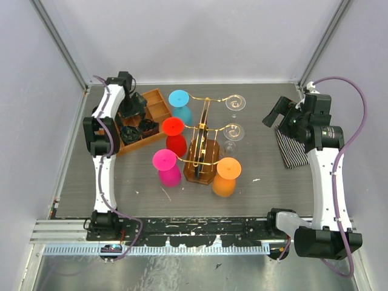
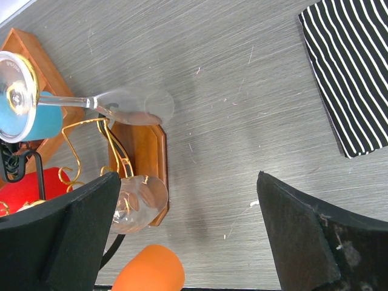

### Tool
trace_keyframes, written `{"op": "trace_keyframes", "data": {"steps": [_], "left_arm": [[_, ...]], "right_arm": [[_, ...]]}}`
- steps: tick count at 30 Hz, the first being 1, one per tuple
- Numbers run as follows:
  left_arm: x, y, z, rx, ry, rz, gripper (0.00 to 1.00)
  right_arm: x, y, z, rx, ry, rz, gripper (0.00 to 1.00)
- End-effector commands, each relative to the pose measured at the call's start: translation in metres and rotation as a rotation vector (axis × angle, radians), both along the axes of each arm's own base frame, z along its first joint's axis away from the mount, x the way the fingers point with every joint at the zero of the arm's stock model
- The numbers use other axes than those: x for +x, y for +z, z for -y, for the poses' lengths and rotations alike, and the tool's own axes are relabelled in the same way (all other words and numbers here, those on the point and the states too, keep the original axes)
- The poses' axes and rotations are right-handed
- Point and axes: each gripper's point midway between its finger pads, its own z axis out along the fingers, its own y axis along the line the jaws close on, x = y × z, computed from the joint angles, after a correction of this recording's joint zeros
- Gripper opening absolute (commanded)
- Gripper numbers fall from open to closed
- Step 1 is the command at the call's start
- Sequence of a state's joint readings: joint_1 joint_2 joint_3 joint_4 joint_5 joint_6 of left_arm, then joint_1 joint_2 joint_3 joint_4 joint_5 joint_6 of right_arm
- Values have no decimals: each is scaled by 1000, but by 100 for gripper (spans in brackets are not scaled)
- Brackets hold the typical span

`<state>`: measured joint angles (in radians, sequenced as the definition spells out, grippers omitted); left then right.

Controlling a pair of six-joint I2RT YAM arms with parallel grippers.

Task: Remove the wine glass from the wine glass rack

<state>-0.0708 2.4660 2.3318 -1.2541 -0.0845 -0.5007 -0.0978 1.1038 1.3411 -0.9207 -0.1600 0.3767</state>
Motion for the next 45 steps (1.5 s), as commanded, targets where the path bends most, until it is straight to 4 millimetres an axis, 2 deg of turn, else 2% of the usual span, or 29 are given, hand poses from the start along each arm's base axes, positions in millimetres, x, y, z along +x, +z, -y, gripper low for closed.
{"op": "trace_keyframes", "data": {"steps": [1,8,12,16,18,19,21,24,27,29,34,38,40,42,45], "left_arm": [[14,-15,-23,25,62,22,100],[5,-44,-19,-12,74,-71,99],[-4,-56,-29,-102,260,-77,99],[-11,-51,-50,-106,469,0,99],[-17,-37,-61,-116,573,64,99],[-30,-44,-67,-120,643,57,99],[-38,-40,-82,-139,763,121,99],[-65,-33,-102,-139,924,189,99],[-81,-11,-125,-101,1031,347,99],[-78,6,-127,-141,1063,467,99],[-50,52,-113,-233,948,555,99],[-25,118,-101,-164,778,713,99],[-16,140,-93,-107,665,747,99],[-6,148,-77,-106,538,720,99],[-3,134,-48,-153,334,566,99]], "right_arm": [[3,12,-6,15,21,55,100],[2,11,-7,17,29,46,100],[0,8,-7,16,32,39,100],[-2,5,-9,14,42,33,100],[-2,4,-9,11,45,31,100],[-2,3,-10,12,47,28,100],[-2,2,-11,10,54,26,100],[-3,2,-11,5,59,28,100],[-4,0,-12,-1,62,25,100],[-4,-3,-13,0,65,22,100],[-4,-3,-17,15,81,19,100],[-6,0,-16,10,77,30,100],[-7,-1,-16,10,76,26,100],[-8,-1,-16,9,77,26,100],[-9,-1,-16,9,78,28,100]]}}
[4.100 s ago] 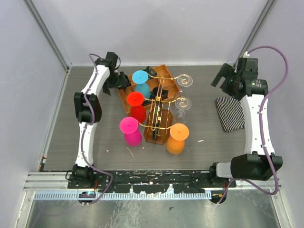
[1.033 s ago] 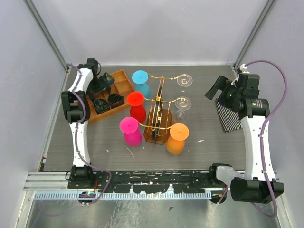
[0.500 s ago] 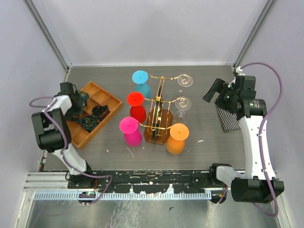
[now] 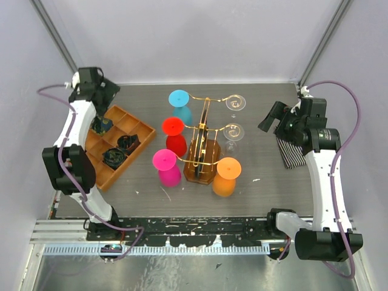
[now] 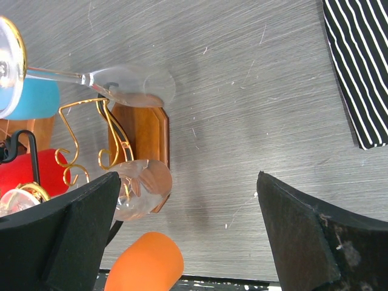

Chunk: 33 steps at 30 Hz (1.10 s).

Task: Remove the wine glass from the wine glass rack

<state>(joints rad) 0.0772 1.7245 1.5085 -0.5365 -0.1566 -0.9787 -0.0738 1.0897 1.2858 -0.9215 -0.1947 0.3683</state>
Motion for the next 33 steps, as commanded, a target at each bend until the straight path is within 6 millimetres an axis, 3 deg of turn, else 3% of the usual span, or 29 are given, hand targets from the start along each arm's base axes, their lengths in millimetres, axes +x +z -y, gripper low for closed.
{"op": "trace_keyframes", "data": {"steps": [1,6,14,23,33], "left_arm": [[1,-16,30,78,-347,-157,99],[-21,-61,55,127,-629,-411,99],[-58,-89,78,229,-838,-543,99],[-88,-113,63,317,-855,-684,99],[-77,-114,50,393,-813,-683,99]], "right_arm": [[-1,17,-3,-8,22,70,100],[-2,15,-3,-7,24,69,100],[-2,14,-3,-11,22,67,100],[-2,10,-2,-16,21,62,100],[-4,8,-2,-21,22,58,100]]}}
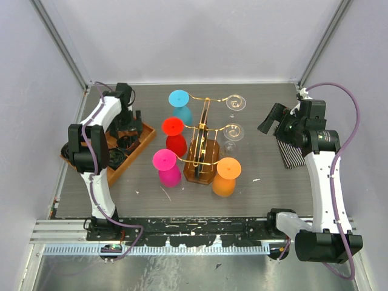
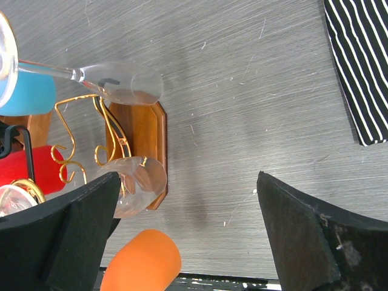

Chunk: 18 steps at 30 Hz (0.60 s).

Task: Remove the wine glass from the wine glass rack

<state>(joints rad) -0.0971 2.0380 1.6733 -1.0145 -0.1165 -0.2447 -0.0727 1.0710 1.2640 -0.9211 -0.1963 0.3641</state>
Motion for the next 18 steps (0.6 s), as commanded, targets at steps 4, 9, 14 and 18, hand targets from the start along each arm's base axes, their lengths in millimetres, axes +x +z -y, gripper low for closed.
{"op": "trace_keyframes", "data": {"steps": [4,9,14,18], "left_arm": [[5,-9,-16,91,18,-22,99],[10,-28,-13,78,36,-50,99],[21,-40,-12,70,80,-55,99],[40,-40,-23,48,178,-4,99]], "right_arm": [[-1,10,-1,-20,19,56,100],[-1,10,0,-23,18,54,100],[-2,12,0,-24,18,55,100],[-3,9,0,-26,19,46,100]]}}
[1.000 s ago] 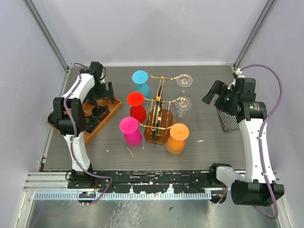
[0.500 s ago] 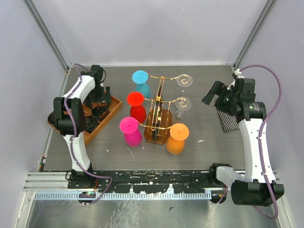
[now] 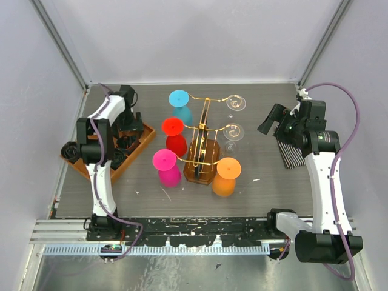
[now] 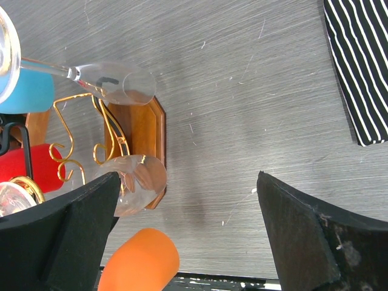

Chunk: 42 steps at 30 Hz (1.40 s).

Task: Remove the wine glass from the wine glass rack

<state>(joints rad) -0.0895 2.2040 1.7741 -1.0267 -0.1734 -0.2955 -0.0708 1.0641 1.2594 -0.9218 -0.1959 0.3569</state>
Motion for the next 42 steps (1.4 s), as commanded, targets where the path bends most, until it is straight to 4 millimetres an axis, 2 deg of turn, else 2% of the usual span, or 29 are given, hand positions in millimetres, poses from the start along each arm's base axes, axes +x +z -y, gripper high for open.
{"op": "trace_keyframes", "data": {"steps": [1,5,8,13,16,20,25,27,30,34,38,42], "left_arm": [[30,0,-21,4,140,79,99],[53,2,-53,14,264,119,99],[71,6,-76,-48,386,155,99],[111,31,-112,-99,514,311,99],[133,37,-122,-71,513,368,99],[138,35,-125,-85,554,364,99],[127,45,-122,-93,514,418,99],[123,54,-116,-120,529,458,99],[123,85,-103,-103,486,539,99],[123,131,-60,-149,360,627,99],[95,166,-7,-168,222,635,99],[56,205,37,-231,120,679,99]], "right_arm": [[0,8,0,-22,12,37,100],[-1,5,1,-26,11,16,100],[0,2,3,-37,2,1,100],[3,-6,5,-41,-8,-27,100],[9,-7,10,-55,-29,-21,100],[23,-1,15,-73,-47,22,100],[43,8,31,-134,-103,14,100],[44,14,31,-119,-121,-14,100],[47,21,30,-102,-137,7,100],[48,15,30,-98,-138,36,100],[47,14,26,-108,-92,13,100],[53,31,17,-69,-57,85,98]]}}
